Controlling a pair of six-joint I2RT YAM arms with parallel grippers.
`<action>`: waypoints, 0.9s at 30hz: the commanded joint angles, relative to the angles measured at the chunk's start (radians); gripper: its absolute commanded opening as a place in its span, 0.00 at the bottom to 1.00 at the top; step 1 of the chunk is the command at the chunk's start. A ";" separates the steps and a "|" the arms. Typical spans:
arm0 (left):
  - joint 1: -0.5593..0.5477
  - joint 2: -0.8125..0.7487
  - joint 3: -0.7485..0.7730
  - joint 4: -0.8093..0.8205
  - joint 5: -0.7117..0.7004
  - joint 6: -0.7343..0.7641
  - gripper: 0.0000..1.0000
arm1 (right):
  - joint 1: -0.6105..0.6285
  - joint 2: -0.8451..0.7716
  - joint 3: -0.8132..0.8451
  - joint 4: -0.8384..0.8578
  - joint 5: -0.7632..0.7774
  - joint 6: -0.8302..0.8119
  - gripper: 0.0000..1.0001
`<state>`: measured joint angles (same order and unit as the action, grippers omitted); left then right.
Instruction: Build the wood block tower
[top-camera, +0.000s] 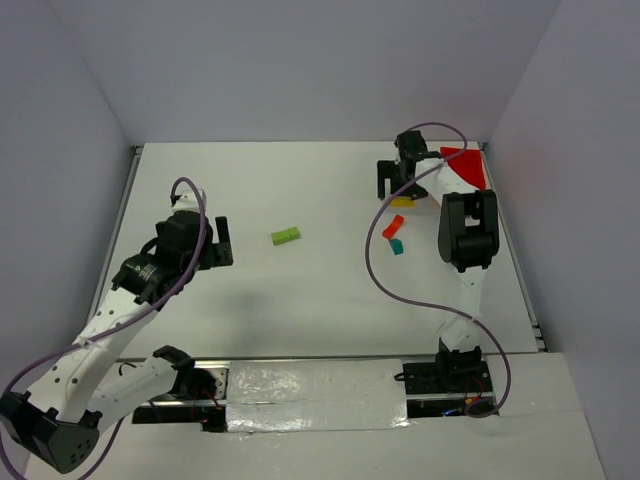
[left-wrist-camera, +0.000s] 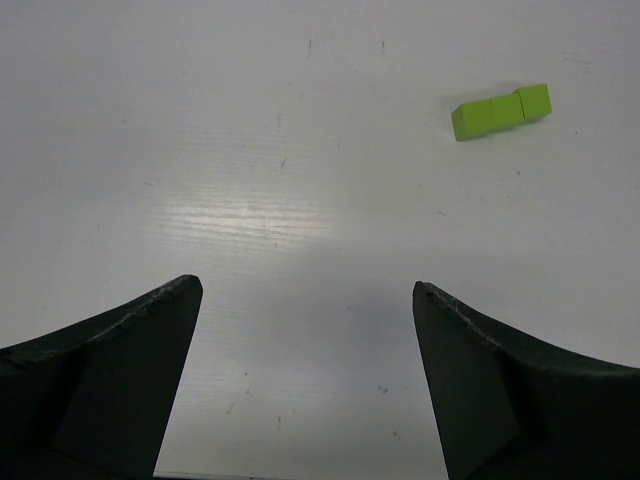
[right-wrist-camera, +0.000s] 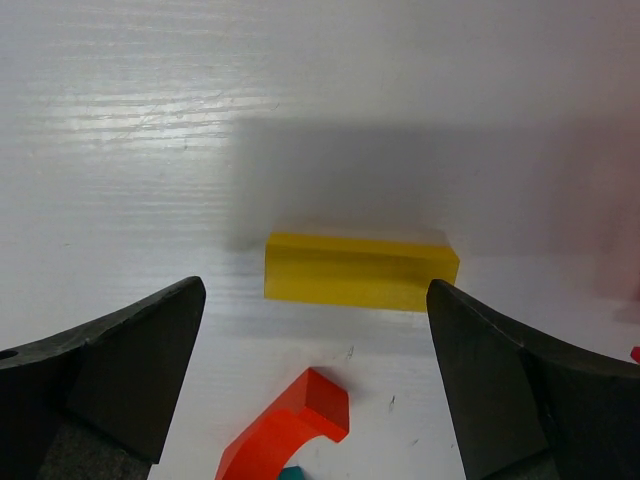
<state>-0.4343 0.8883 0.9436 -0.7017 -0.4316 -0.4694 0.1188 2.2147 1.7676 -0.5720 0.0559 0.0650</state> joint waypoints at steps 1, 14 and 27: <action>0.003 0.000 0.001 0.031 0.005 0.025 0.99 | -0.021 -0.136 -0.046 0.070 -0.008 0.038 0.99; 0.003 0.003 0.001 0.031 0.010 0.026 1.00 | -0.061 -0.066 -0.008 0.018 -0.027 0.082 1.00; 0.003 0.003 0.001 0.033 0.014 0.028 0.99 | -0.033 0.011 0.039 -0.028 -0.002 0.099 1.00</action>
<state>-0.4343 0.8932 0.9436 -0.7017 -0.4206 -0.4690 0.0681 2.2059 1.7645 -0.5735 0.0292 0.1596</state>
